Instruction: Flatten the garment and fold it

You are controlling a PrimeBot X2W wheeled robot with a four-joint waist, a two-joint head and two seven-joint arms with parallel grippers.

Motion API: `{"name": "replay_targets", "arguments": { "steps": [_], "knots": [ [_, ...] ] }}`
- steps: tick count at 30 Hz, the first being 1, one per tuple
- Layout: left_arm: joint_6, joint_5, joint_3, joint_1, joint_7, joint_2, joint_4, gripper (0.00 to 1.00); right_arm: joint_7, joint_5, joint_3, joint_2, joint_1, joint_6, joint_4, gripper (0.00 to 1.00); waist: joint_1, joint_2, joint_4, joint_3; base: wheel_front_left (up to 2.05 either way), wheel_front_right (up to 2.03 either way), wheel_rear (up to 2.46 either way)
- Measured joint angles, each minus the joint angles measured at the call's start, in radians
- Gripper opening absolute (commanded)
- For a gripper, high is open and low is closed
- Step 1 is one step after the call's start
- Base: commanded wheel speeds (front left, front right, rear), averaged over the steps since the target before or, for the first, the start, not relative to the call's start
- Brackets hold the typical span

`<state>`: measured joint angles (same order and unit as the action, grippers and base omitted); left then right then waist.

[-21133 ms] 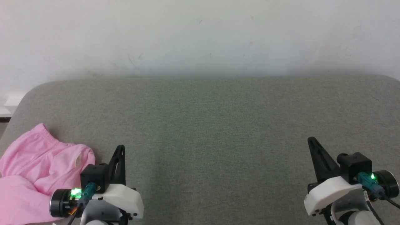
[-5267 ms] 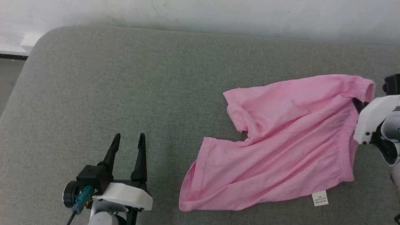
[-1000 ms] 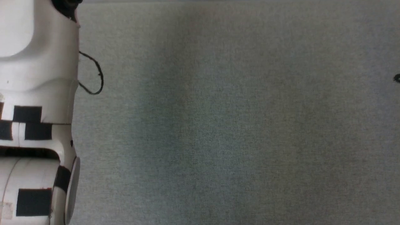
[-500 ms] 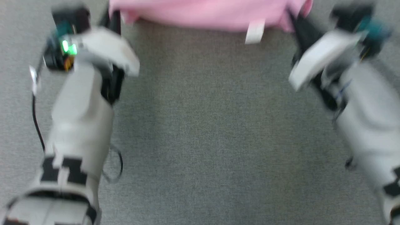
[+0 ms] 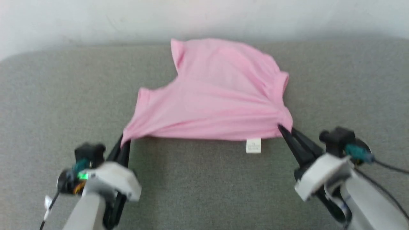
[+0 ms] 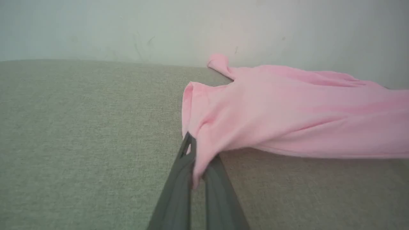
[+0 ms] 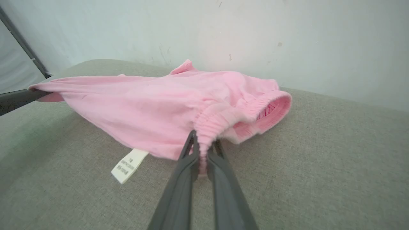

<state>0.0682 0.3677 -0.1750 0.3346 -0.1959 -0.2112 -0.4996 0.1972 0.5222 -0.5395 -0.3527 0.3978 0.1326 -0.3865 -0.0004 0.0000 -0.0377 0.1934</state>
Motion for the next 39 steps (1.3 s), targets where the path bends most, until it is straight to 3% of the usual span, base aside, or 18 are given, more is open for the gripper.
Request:
{"name": "replay_targets", "arguments": {
  "steps": [5,12,16,20,23,27,33,39],
  "knots": [
    [-0.057,0.009,0.007,-0.248,0.14,-0.053,0.264,0.0,-0.073,-0.07,0.116,0.008,-0.227,0.0,0.198,0.0,0.0,0.0,-0.003,-0.074,0.0,0.0,0.0],
    [-0.165,0.039,0.03,-0.538,0.318,-0.08,0.628,0.0,-0.244,-0.155,0.248,0.088,-0.551,0.0,0.478,0.0,0.0002,0.0,0.0,-0.15,0.0,0.0,0.0],
    [-0.212,0.06,0.042,-0.655,0.401,-0.083,0.766,0.0,-0.314,-0.189,0.315,0.142,-0.685,0.0,0.602,0.0,0.0002,0.0,0.005,-0.174,0.0,0.0,0.0],
    [-0.233,0.066,0.047,-0.712,0.463,-0.1,0.851,0.0,-0.379,-0.207,0.331,0.174,-0.759,0.0,0.673,0.0,0.0002,0.0,0.007,-0.178,0.0,0.0,0.0],
    [-0.224,0.066,0.044,-0.682,0.497,-0.126,0.87,0.0,-0.416,-0.206,0.327,0.183,-0.76,0.0,0.681,0.0,0.0003,0.0,0.006,-0.164,0.0,0.0,0.0],
    [-0.173,0.077,0.024,-0.53,0.551,-0.158,0.834,0.0,-0.452,-0.179,0.308,0.177,-0.684,-0.001,0.642,0.0,0.0004,0.0,0.001,-0.132,0.0,0.0,0.0],
    [-0.094,0.127,-0.005,-0.219,0.624,-0.161,0.648,0.0,-0.442,-0.166,0.277,0.152,-0.471,-0.001,0.509,0.0,0.0007,0.0,-0.023,-0.071,0.0,0.0,0.0],
    [-0.051,0.154,-0.023,0.065,0.703,-0.152,0.417,0.0,-0.405,-0.135,0.268,0.167,-0.292,-0.001,0.356,0.0,0.0008,0.0,-0.065,-0.004,0.0,0.0,0.0]
  ]
}}
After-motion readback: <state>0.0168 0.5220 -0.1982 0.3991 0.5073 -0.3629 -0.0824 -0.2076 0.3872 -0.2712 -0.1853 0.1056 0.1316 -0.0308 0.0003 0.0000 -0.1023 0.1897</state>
